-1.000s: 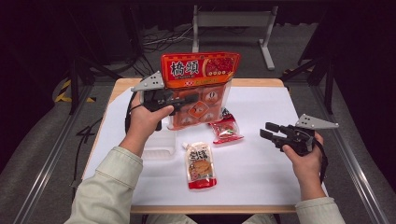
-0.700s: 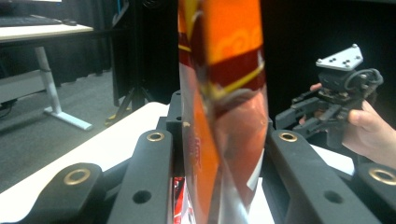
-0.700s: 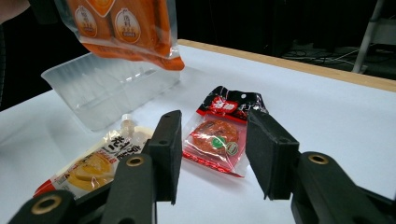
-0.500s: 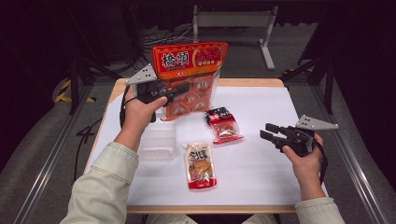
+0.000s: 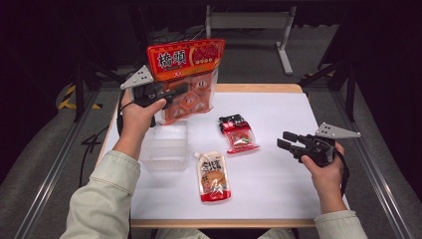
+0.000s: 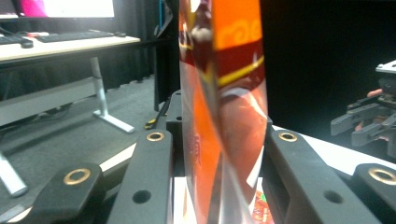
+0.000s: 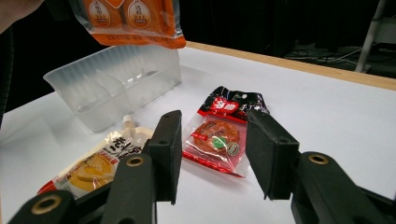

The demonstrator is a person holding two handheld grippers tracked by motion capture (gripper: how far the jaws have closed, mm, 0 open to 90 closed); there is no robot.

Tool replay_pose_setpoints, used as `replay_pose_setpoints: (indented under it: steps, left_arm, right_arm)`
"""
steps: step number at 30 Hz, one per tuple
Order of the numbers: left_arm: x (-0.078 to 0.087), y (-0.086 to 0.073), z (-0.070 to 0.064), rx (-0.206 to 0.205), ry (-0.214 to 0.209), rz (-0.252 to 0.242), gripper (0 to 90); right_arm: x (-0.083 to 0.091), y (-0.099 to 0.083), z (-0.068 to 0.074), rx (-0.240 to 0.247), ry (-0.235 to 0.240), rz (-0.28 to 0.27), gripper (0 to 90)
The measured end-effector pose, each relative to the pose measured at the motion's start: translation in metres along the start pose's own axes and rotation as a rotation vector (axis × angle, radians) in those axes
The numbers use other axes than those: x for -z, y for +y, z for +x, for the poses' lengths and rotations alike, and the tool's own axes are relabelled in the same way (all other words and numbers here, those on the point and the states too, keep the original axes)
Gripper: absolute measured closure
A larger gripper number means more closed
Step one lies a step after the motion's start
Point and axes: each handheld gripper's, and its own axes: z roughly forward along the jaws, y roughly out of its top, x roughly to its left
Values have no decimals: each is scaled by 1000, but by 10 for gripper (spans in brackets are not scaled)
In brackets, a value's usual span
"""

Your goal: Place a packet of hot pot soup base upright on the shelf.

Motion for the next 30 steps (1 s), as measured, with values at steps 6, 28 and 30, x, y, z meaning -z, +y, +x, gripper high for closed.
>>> replay_pose_setpoints:
  steps: [6,28,30]
  left_arm:
    - [9,-7,5,-22,67,-15,716]
    - [31,-48,28,65,166,-42,716]
    - [31,-51,29,78,173,-49,716]
  right_arm:
    - [-1,1,0,-5,12,-10,569]
    - [-13,3,1,0,47,-2,575]
    - [-13,3,1,-3,48,0,575]
